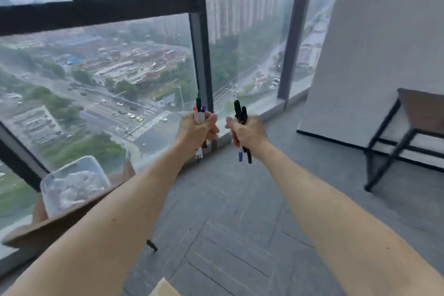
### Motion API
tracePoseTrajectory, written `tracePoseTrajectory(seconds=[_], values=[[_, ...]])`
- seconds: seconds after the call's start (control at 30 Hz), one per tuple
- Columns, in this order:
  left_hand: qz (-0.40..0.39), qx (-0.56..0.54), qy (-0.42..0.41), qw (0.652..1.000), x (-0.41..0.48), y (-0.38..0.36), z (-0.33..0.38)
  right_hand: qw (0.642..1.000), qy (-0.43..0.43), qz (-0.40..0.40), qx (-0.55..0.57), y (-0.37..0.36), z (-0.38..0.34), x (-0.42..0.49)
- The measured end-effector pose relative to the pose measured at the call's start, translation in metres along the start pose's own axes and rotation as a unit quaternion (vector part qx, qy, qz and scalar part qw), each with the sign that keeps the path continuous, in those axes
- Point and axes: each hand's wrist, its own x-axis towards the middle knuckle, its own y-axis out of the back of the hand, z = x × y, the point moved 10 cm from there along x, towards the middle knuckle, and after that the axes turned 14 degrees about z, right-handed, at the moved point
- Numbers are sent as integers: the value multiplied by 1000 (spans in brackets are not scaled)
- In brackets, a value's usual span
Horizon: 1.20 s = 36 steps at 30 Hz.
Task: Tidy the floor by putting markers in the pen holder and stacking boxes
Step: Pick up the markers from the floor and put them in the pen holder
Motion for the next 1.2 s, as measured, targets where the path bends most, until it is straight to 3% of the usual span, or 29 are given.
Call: tracePoseTrajectory(seconds=[0.2,0.37,0.63,0.93,1.2], values=[[-136,-26,-15,990,-1,-204,20,986,-20,165,-19,186,25,61],[-226,-42,-12,973,11,-359,27,965,-30,256,-39,317,60,131],[-323,-62,-28,944,70,-605,60,929,-52,363,-58,493,94,263],[-425,-55,-48,902,44,-862,97,873,-74,480,-48,710,126,339],[-449,-39,-62,891,34,-1100,108,845,-74,528,-25,915,179,434]])
